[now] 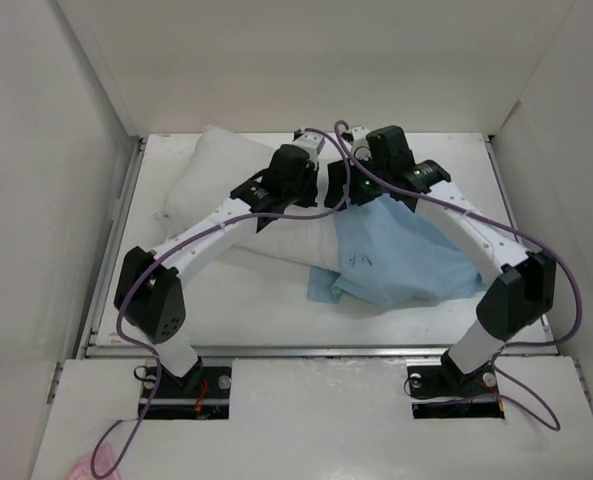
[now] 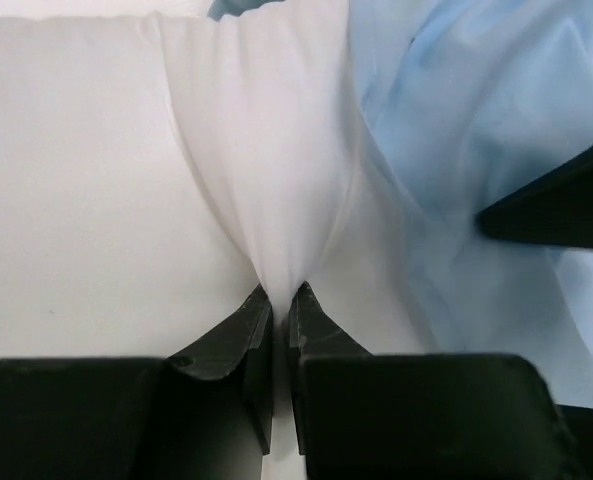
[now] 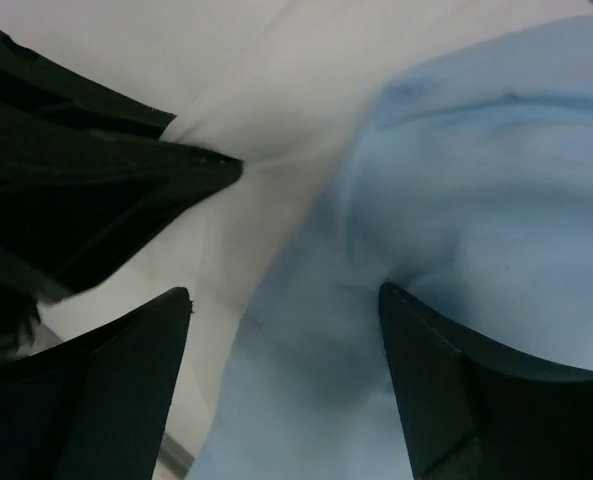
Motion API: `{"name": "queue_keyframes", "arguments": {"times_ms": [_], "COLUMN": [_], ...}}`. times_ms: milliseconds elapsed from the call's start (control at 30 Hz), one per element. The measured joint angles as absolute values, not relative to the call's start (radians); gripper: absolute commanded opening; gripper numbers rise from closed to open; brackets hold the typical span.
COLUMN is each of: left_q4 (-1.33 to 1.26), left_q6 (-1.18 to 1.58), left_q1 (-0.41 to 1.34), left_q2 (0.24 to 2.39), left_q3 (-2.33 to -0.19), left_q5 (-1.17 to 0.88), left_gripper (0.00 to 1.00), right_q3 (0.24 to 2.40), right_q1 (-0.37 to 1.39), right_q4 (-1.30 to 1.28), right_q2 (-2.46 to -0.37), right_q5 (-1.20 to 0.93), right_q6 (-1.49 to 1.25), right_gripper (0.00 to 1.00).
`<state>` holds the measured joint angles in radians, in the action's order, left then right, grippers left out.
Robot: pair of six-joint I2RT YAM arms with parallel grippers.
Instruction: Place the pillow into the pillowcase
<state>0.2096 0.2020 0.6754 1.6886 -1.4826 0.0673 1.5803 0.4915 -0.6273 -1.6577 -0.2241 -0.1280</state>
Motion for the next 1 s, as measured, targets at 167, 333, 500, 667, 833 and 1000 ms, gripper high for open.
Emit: {"name": "queue_keyframes", "arguments": {"times_ms": [167,333,500,667,833,1000], "left_q4": [0.103,0.041,0.004,-0.008,-0.01,-0.01], "left_q6": [0.203,0.204,0.199,0.192,0.19,0.167], "left_q1": [0.675,0.682,0.696,0.706,0.707,0.712], "left_q2": [1.588,1.587,1.586,1.586,1.586,1.586], "left_q3": [-1.32,-1.295,-1.273,-1.269,-1.269,-1.269], "left_q5": [0.049,0.051,0.061,0.071,0.08,0.075], "left_gripper": [0.0,0.0,0.0,0.0,0.0,0.0], "right_q3": [1.586,1.744,1.924,1.995,1.949,1.949], "right_q1": [0.471,0.405,0.344,0.324,0.324,0.323], "right_q4": [-0.694,-0.735,-0.78,-0.809,-0.837,-0.823], "right_q2": [-1.517,-1.499,-1.644,-1.879,-2.007,-1.996], "right_q5": [-0.182,-0.057,0.041,0.039,-0.018,-0.053], "right_q6": [-0.124,-0.139,-0.166,-0.181,-0.176,-0.167], "right_gripper": [0.93,0.93,0.9,0.69,0.0,0.0]}}
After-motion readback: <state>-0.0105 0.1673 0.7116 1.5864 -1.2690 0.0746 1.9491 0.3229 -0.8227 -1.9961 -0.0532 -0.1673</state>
